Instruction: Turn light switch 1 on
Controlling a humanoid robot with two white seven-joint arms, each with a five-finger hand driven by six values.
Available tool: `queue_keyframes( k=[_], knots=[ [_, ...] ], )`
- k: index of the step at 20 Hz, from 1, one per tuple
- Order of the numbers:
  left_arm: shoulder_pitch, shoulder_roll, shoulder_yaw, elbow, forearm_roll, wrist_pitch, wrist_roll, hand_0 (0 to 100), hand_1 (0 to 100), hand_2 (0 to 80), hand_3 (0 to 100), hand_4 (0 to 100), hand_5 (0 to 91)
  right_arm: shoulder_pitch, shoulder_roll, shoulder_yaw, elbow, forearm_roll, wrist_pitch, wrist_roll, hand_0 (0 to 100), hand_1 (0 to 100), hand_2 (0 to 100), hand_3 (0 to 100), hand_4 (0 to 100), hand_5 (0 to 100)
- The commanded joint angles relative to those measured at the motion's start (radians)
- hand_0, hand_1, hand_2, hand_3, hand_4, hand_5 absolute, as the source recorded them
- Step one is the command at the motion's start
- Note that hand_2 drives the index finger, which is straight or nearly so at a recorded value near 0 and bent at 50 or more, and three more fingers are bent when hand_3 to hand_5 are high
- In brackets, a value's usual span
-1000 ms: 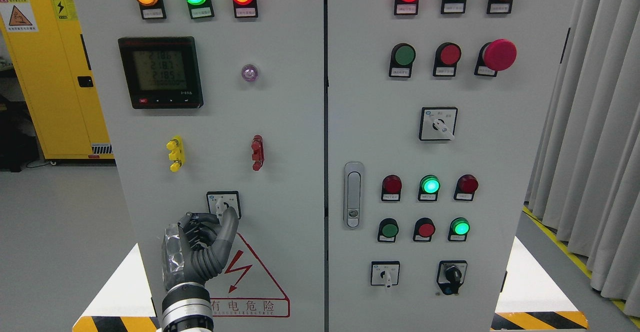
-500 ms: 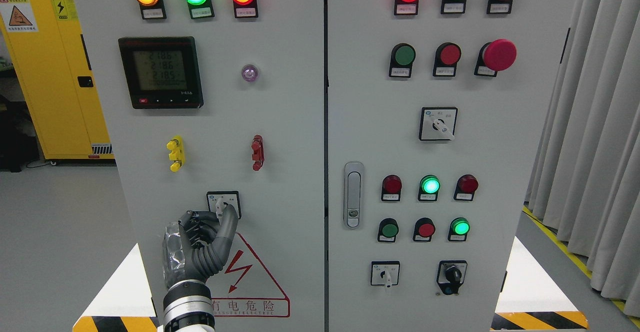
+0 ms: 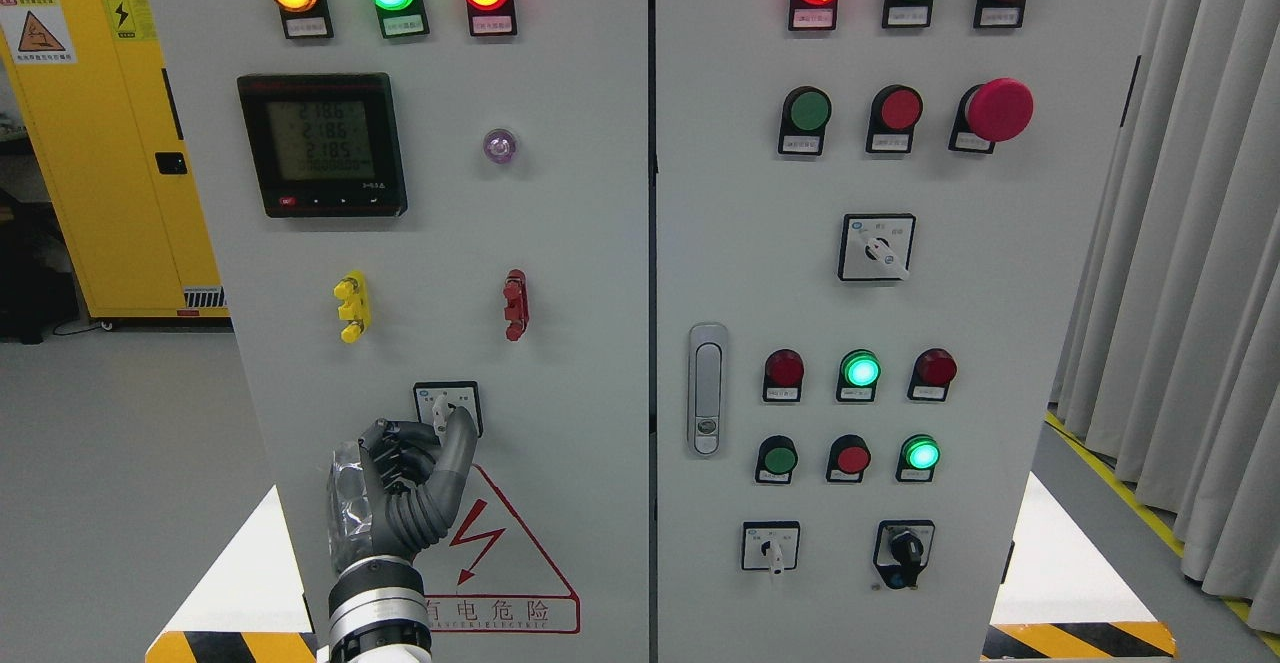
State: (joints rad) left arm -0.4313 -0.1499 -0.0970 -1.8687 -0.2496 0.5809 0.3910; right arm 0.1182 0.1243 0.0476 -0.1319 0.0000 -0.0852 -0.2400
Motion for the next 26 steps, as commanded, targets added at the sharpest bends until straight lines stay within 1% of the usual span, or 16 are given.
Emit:
queue_keyframes(
  k=[1, 5, 13, 15, 17, 19, 26],
  knots=[
    [-0.003, 0.0, -0.001, 0.005, 0.0, -0.001, -0.006, 36, 60, 60.3, 92, 90, 87.9, 0.0, 0.0, 0.0, 0.0, -0.029, 0.001, -0.001, 0, 50, 4, 0, 0, 0],
    [-0.003, -0.002, -0.001, 0.005, 0.001, -0.001, -0.006, 40, 60, 60.3, 92, 90, 87.9, 0.0, 0.0, 0.0, 0.0, -0.029, 0.001, -0.001, 0, 50, 4, 0, 0, 0],
    [-0.004, 0.0, -0.001, 0.006, 0.001, -0.003, -0.006, 44, 58, 60.5, 92, 90, 87.9, 0.0, 0.0, 0.0, 0.0, -0.029, 0.001, 0.001, 0, 50, 4, 0, 0, 0],
    [-0.004, 0.0, -0.001, 0.006, 0.001, -0.003, -0.006, 46, 57, 60.6, 92, 90, 87.9, 0.0, 0.0, 0.0, 0.0, -0.029, 0.001, 0.001, 0, 50, 4, 0, 0, 0],
    [-0.004, -0.002, -0.001, 0.006, 0.001, -0.003, -0.006, 51, 55, 60.6, 92, 90, 87.9, 0.0, 0.0, 0.0, 0.0, -0.029, 0.001, -0.001, 0, 50, 4, 0, 0, 0],
    [-0.004, -0.002, -0.001, 0.006, 0.001, -0.003, -0.006, 53, 55, 60.6, 92, 90, 87.9, 0.0, 0.0, 0.0, 0.0, -0.029, 0.001, -0.001, 0, 50, 4, 0, 0, 0],
    [-0.006, -0.002, -0.001, 0.011, 0.003, -0.003, -0.006, 55, 54, 60.5, 92, 90, 87.9, 0.0, 0.0, 0.0, 0.0, -0.029, 0.001, 0.001, 0, 50, 4, 0, 0, 0]
  ],
)
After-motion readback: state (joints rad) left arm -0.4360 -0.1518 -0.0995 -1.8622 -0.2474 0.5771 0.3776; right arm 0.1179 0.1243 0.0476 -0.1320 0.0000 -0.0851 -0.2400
